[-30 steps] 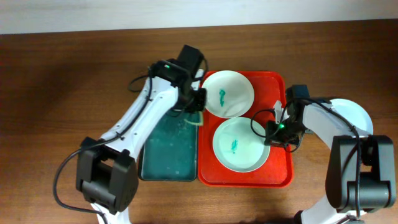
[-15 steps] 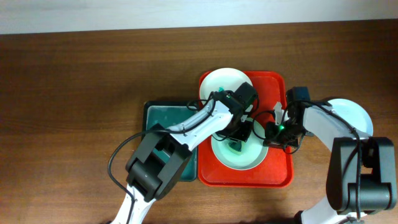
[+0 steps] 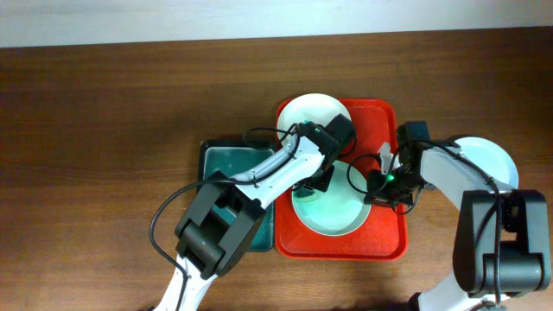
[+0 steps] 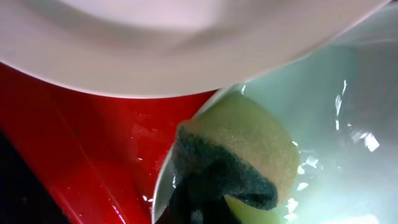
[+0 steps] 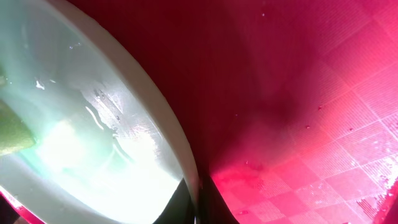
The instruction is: Clean dirty plates on tray and stack at the side
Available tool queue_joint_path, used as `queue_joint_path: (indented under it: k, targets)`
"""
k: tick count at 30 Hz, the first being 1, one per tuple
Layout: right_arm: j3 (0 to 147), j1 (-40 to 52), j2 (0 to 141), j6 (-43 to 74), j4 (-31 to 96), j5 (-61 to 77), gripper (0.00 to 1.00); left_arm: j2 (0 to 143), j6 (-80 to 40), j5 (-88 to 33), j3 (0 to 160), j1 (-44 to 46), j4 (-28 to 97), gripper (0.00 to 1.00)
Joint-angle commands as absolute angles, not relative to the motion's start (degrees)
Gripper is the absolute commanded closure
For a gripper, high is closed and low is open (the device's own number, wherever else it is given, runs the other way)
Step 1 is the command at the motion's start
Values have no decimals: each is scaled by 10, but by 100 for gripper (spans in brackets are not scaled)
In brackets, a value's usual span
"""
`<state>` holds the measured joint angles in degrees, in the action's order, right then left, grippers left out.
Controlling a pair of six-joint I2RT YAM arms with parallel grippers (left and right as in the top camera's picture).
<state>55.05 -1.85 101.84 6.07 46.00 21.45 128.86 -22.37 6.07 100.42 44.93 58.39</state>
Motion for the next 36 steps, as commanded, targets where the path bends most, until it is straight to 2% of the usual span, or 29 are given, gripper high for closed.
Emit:
queue_joint_path:
  k: [1, 5, 14, 23, 26, 32, 36]
  targets:
    - [530, -18, 1039, 68, 462, 167, 95, 1313, -233, -56, 993, 431, 558, 100]
    - [530, -18, 1039, 68, 462, 167, 95, 1313, -213, -215, 993, 442, 494, 100]
    - [530, -18, 1039, 68, 463, 167, 96, 1339, -190, -246, 993, 484, 483, 100]
    - [530, -18, 1039, 68, 466, 167, 95, 1337, -187, -242, 995, 443, 606, 100]
    - [530, -18, 1039, 68, 466, 167, 96, 1336, -189, -196, 996, 413, 630, 100]
    - [530, -18, 1039, 66, 464, 167, 95, 1336, -248, 33, 1020, 371, 653, 100]
    - [530, -18, 1039, 62, 465, 167, 95, 1337, -248, 26, 1022, 381, 625, 100]
